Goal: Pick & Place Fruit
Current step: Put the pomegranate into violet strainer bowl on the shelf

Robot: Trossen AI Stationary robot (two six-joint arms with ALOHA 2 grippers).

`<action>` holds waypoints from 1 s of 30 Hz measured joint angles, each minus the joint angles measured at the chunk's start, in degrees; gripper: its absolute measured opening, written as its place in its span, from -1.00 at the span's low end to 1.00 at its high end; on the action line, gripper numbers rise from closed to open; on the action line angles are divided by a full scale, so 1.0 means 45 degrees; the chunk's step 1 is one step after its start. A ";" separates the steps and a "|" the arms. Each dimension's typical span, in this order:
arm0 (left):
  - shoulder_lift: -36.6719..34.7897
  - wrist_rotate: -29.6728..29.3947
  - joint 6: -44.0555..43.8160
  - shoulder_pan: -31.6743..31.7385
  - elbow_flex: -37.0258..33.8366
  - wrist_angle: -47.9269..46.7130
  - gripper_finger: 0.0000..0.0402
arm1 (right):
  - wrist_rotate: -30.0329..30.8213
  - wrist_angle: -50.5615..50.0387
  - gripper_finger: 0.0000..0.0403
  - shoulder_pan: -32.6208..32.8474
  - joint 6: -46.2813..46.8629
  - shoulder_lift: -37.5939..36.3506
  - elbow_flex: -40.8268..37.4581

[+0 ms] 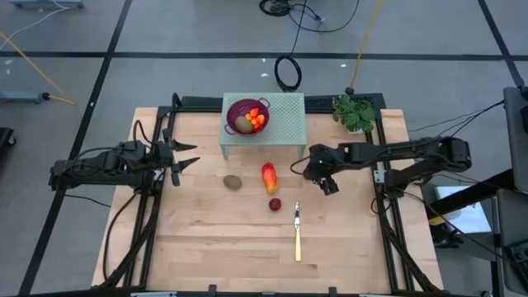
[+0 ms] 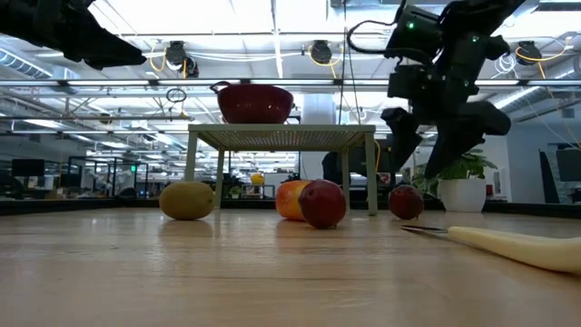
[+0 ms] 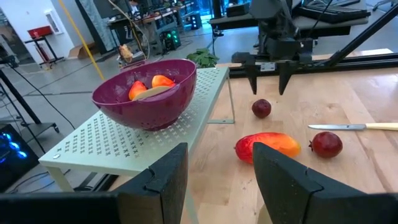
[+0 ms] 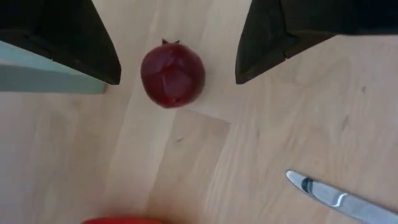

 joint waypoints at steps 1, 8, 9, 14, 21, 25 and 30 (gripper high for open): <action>-0.0004 -0.0004 0.0000 0.0000 0.0001 0.0000 -0.09 | -0.0003 -0.0023 0.55 -0.0048 -0.0123 0.0092 0.0001; 0.0000 -0.0005 0.0005 0.0000 0.0001 -0.0004 -0.09 | -0.0011 0.0260 0.55 -0.0346 -0.0986 0.0698 -0.0009; -0.0004 -0.0004 0.0010 0.0005 -0.0004 0.0000 -0.09 | -0.0013 0.0441 0.55 -0.0360 -0.0991 0.0775 -0.0009; 0.0001 -0.0009 0.0000 0.0002 -0.0001 -0.0005 -0.09 | -0.0011 0.0624 0.56 -0.0429 -0.1363 0.1183 -0.0009; -0.0001 -0.0004 -0.0053 0.0001 -0.0001 -0.0003 -0.09 | 0.0199 0.0770 0.56 -0.0429 -0.1757 0.1997 -0.0009; -0.0003 -0.0005 -0.0058 0.0004 0.0001 0.0000 -0.09 | 0.0397 0.1123 0.56 -0.0429 -0.2073 0.2222 -0.0009; 0.0001 0.0001 -0.0071 0.0005 -0.0001 -0.0003 -0.09 | 0.0359 0.1274 0.56 -0.0429 -0.2069 0.2238 -0.0009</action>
